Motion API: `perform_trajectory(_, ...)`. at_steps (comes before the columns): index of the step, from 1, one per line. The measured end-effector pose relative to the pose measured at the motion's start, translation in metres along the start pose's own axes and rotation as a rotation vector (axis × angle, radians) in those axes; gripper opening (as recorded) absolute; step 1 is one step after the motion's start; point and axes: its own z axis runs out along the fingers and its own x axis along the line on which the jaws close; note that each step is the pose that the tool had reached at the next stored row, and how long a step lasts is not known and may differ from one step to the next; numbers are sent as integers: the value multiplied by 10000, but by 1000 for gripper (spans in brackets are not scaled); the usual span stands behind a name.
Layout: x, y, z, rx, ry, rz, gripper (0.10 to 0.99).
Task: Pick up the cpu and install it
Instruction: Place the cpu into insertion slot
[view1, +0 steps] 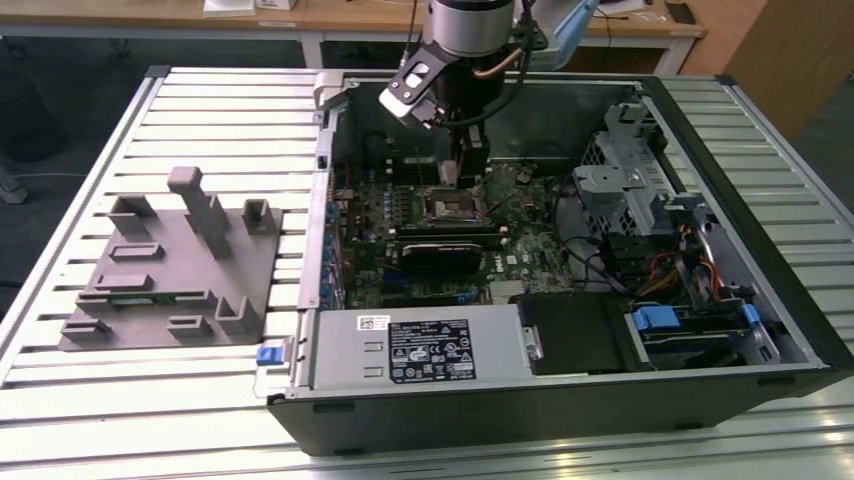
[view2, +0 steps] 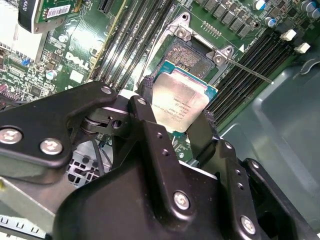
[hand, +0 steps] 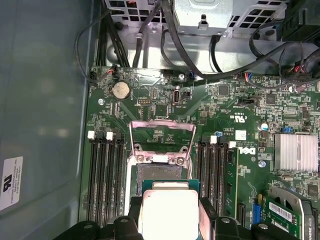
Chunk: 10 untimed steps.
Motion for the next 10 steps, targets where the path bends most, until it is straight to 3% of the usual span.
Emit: perform_trajectory(10,0,-3,42,0,0,4,529)
